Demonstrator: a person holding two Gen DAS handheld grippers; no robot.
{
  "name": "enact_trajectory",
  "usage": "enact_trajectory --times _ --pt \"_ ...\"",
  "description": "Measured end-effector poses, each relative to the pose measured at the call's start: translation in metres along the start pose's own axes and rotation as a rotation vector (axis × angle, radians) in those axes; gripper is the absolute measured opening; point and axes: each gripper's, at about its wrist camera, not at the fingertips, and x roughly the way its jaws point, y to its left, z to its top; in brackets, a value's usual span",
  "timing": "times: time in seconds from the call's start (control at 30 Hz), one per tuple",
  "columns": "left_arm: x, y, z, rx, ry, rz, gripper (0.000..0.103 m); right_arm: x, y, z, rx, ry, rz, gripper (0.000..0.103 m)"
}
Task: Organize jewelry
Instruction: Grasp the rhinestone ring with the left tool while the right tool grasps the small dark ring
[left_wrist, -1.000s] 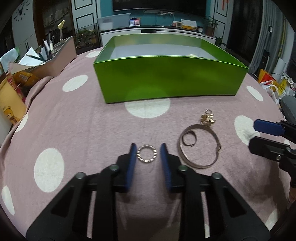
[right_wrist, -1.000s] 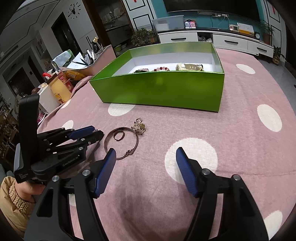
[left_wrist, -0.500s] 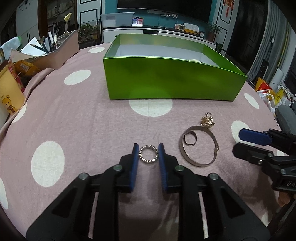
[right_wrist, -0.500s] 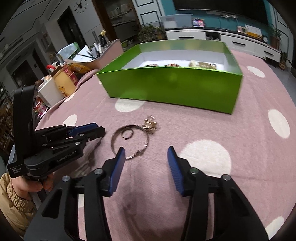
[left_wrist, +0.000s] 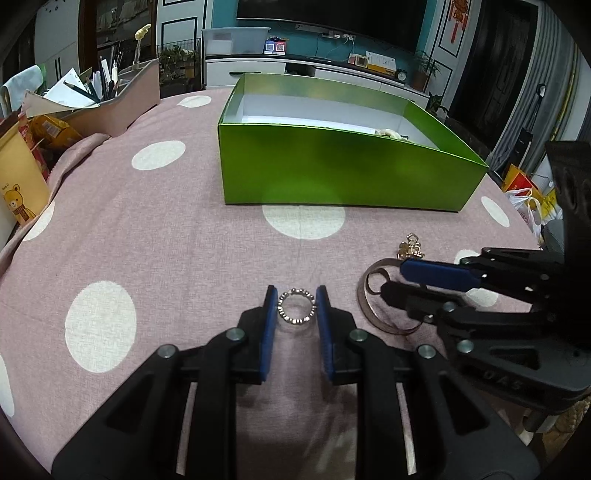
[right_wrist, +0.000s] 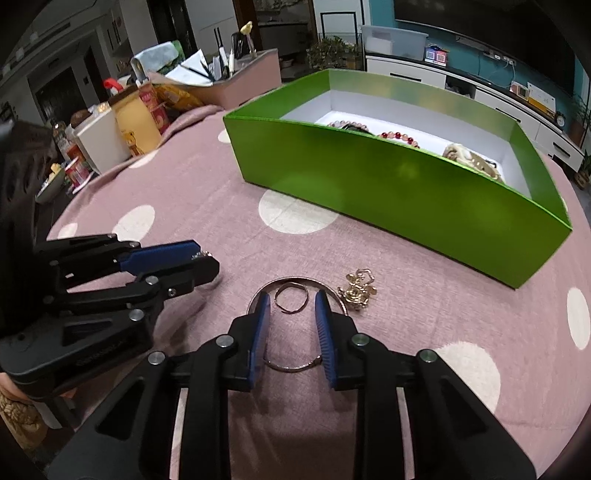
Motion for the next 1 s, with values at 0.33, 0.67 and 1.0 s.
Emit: enact_trajectory --times 0.33,0.67,1.0 --pt "0.004 0.003 0.003 -0.002 0.005 -0.016 0.021 0.012 0.011 0.004 -0.09 0.014 -0.071 0.021" --pt "0.003 0.002 0.006 -0.001 -0.003 -0.019 0.021 -0.009 0.006 0.003 -0.081 -0.041 -0.051 0.02" --pt "-0.015 -0.009 0.027 0.036 -0.06 -0.025 0.021 -0.075 -0.018 0.019 -0.045 -0.192 -0.091 0.02"
